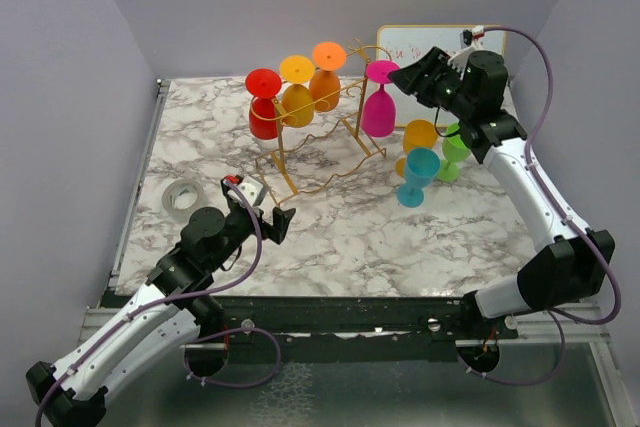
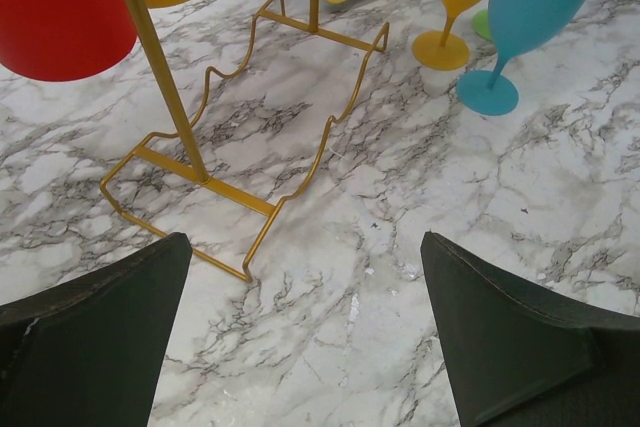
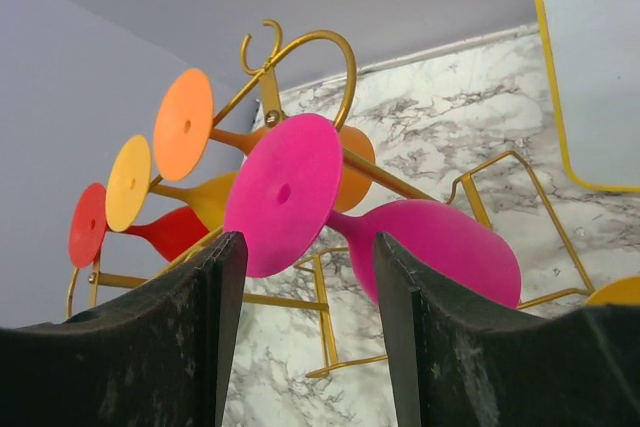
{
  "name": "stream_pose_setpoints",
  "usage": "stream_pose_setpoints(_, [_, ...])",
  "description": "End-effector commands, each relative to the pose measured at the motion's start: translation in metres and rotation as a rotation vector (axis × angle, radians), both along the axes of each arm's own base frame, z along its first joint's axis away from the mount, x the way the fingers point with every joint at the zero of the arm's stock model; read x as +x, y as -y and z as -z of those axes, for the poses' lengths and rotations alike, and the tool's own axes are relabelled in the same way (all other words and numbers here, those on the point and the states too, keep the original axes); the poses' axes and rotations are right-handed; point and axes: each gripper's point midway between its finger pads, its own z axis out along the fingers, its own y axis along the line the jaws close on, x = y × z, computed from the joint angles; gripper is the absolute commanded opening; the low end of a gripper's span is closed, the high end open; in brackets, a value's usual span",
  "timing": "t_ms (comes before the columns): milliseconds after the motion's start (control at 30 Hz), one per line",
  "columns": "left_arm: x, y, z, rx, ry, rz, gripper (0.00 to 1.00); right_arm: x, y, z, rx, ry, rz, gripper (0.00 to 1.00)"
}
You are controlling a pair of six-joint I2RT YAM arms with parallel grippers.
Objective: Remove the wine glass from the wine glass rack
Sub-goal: Pick up the wine glass from the wine rack.
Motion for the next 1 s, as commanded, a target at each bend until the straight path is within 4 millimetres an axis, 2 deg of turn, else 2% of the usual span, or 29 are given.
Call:
stream_pose_setpoints(0, [0.0, -0.003, 0.002, 0.0, -0.004, -0.012, 0.99, 0.008, -0.01, 0.0, 0.029, -0.011, -0.051, 0.58])
stream_pose_setpoints(167, [0.001, -0.005, 0.002, 0.004, -0.003, -0.021, 0.99, 0.01, -0.017, -0.001, 0.05, -0.005, -0.087, 0.56])
stream_pose_setpoints(367, [0.0, -0.003, 0.007, 0.014, -0.018, -0.009, 0.99, 0.012, -0.015, 0.002, 0.056, -0.013, -0.076, 0.55])
stream_pose_setpoints(533, [-0.001, 0.001, 0.007, 0.014, -0.021, 0.011, 0.99, 0.015, -0.008, 0.003, 0.062, -0.018, -0.039, 0.49])
stream_pose_setpoints(967, [-0.007, 0.007, 0.006, 0.012, -0.007, 0.068, 0.99, 0.017, -0.012, 0.001, 0.103, -0.017, -0.054, 0.34])
